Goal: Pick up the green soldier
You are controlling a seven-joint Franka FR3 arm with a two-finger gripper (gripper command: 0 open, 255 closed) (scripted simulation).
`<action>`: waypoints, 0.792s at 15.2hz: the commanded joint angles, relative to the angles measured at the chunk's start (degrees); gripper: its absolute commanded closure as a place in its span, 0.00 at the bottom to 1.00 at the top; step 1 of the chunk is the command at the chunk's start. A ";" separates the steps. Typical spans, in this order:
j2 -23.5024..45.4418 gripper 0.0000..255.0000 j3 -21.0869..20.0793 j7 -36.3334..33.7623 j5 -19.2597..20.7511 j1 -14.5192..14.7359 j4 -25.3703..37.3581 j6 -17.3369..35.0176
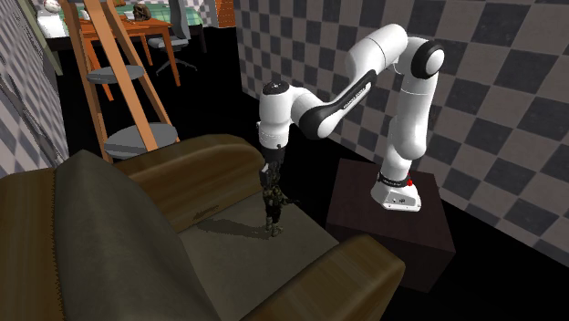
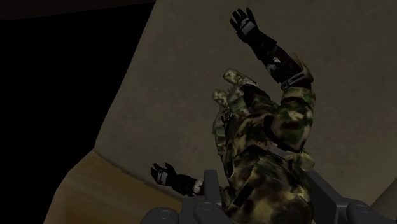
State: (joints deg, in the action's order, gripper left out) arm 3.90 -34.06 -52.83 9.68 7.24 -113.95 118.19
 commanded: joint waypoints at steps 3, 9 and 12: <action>0.05 1.00 0.01 0.03 0.00 -0.01 -0.04 -0.08; -1.23 1.00 -0.02 1.08 -1.08 -0.14 2.54 -3.61; -1.84 1.00 -0.02 1.61 -1.59 -0.19 4.24 -5.78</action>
State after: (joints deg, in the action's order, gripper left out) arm 2.45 -34.12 -51.56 8.38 7.13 -110.27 113.23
